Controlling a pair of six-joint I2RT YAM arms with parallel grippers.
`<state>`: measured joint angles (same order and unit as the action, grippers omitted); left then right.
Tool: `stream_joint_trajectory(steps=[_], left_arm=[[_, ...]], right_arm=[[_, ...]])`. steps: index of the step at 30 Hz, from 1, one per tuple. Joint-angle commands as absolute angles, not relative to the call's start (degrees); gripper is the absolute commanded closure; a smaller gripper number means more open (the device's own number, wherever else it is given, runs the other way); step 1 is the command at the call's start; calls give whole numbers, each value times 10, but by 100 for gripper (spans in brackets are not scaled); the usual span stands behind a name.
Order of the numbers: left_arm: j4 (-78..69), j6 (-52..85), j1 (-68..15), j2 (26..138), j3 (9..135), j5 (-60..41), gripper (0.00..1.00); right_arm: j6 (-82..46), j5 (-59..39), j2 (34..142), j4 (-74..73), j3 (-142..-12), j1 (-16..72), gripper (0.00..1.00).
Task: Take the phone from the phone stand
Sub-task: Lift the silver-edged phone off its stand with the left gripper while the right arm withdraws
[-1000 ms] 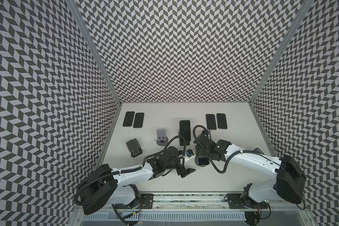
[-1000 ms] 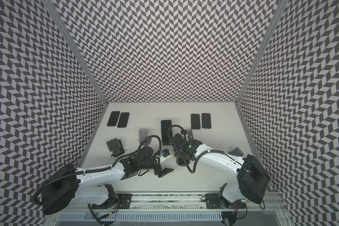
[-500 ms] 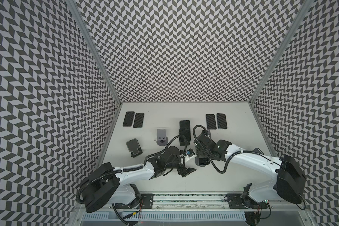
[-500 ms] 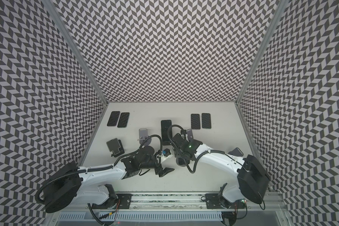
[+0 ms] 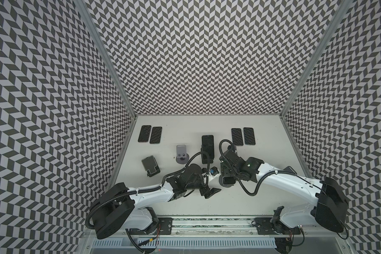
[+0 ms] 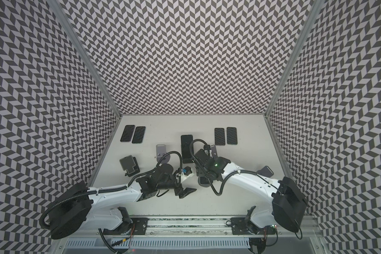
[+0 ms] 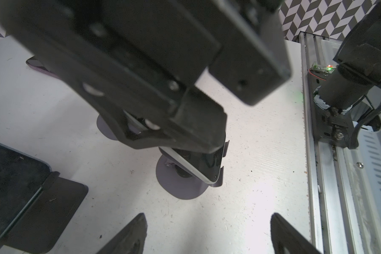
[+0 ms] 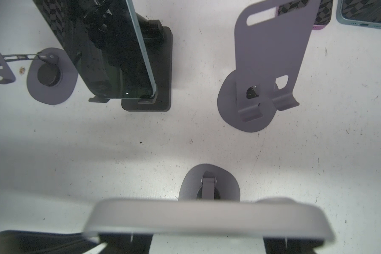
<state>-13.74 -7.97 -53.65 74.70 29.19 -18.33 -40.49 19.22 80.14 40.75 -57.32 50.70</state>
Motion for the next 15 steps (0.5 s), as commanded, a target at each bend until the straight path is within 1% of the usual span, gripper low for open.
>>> stream_joint_trajectory(steps=[1, 15], left_arm=[[-153, -88, -541, 750, 312, -187, 12], [-155, -85, -541, 745, 338, -186, 13]], right_arm=[[-405, 195, 784, 395, -583, 505, 28], [-405, 190, 768, 423, -621, 504, 28]])
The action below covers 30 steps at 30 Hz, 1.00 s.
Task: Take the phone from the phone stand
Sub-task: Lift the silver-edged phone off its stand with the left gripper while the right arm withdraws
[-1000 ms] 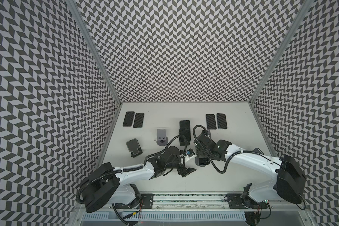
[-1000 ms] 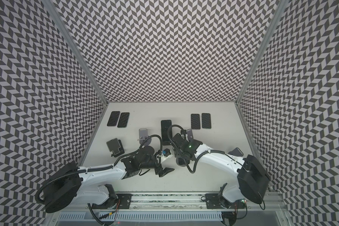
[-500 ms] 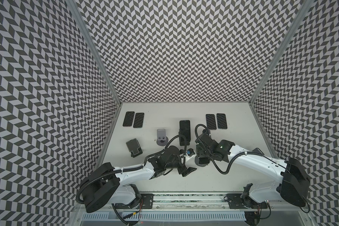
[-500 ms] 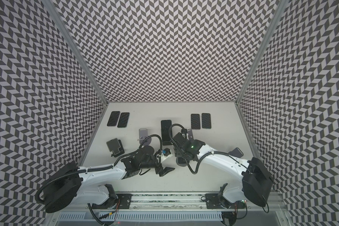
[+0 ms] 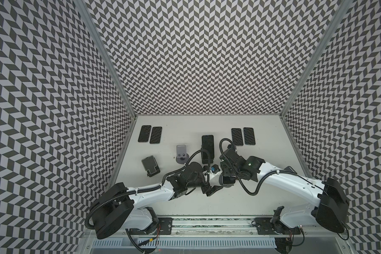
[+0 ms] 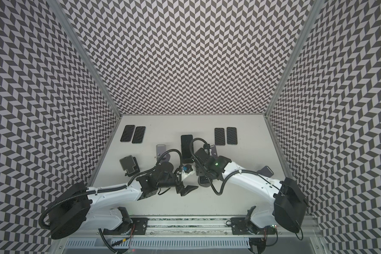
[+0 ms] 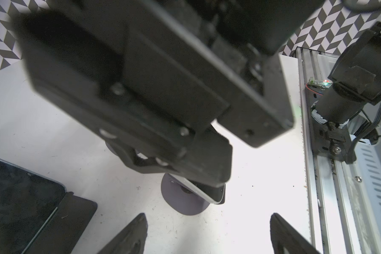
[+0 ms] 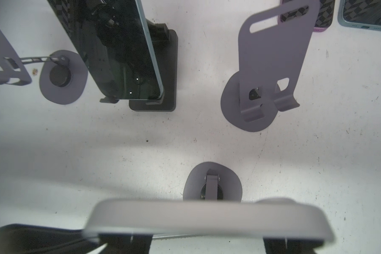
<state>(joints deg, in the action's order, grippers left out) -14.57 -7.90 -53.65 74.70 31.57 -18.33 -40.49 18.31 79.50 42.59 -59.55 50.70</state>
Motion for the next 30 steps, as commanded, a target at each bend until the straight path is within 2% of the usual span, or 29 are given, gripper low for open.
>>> stream_joint_trajectory(steps=[1, 14, 30], left_arm=[[-153, -87, -540, 744, 341, -185, 13], [-136, -94, -538, 757, 392, -160, 13], [-162, -103, -530, 812, 458, -157, 13]], right_arm=[[-405, 191, 767, 426, -624, 504, 28], [-373, 179, 740, 444, -656, 460, 32], [-252, 145, 744, 443, -703, 299, 37]])
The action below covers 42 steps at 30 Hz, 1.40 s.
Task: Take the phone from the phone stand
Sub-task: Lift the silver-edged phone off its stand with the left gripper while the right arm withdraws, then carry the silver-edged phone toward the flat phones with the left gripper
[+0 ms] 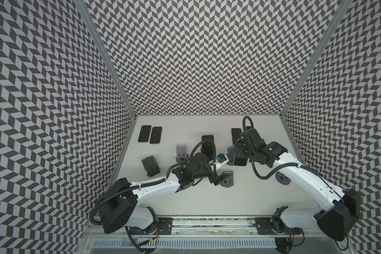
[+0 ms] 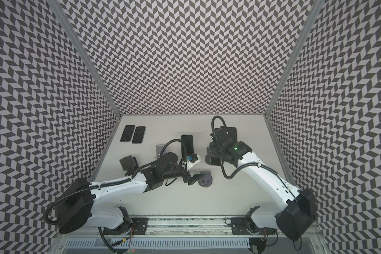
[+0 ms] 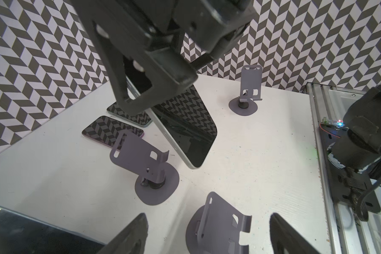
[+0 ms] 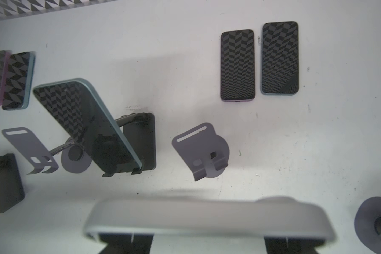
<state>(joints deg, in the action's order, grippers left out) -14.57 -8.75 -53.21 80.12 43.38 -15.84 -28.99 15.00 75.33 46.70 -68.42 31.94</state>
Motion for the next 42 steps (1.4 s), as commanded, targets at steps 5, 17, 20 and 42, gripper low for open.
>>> stream_joint_trajectory(steps=[5, 17, 20, 42], left_arm=[[-159, -110, -530, 838, 491, -163, 13], [-146, -109, -530, 915, 577, -185, 13], [-135, -110, -530, 938, 608, -185, 13], [-70, -23, -531, 983, 698, -125, 14]], right_arm=[[-223, 130, 754, 433, -706, 248, 37], [-187, 101, 768, 418, -672, 186, 37], [-179, 85, 767, 411, -658, 176, 38], [-120, 25, 862, 437, -693, 113, 38]])
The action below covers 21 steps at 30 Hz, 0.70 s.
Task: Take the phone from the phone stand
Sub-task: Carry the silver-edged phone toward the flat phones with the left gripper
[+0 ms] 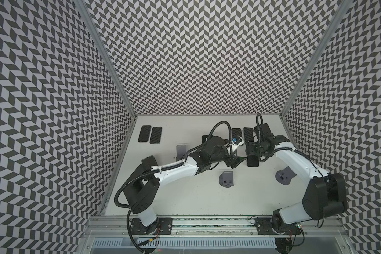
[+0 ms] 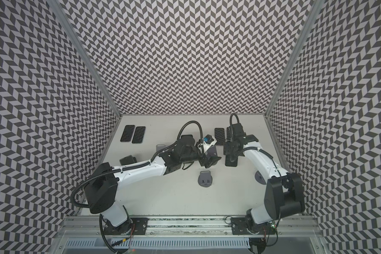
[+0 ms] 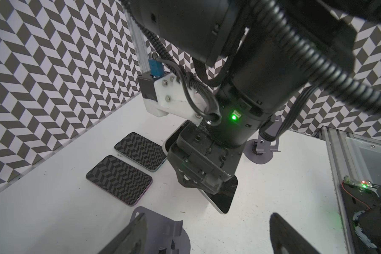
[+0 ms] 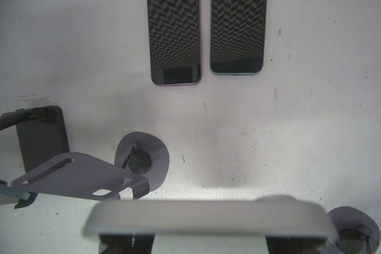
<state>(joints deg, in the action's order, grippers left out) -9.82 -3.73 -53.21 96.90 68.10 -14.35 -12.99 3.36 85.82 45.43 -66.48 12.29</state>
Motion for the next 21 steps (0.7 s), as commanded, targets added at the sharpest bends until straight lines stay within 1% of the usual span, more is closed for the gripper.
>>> stream_joint_trajectory(steps=[1, 8, 10, 21], left_arm=[[-63, -22, -530, 986, 703, -122, 14], [-49, -23, -530, 1005, 728, -126, 14], [-25, -22, -530, 1008, 741, -125, 14], [-5, -11, -531, 998, 747, -98, 15]], right_arm=[[-120, 24, 865, 438, -695, 110, 38], [-117, 22, 888, 443, -708, 104, 38], [-121, 19, 888, 442, -704, 103, 38], [-120, 27, 899, 418, -656, 104, 39]])
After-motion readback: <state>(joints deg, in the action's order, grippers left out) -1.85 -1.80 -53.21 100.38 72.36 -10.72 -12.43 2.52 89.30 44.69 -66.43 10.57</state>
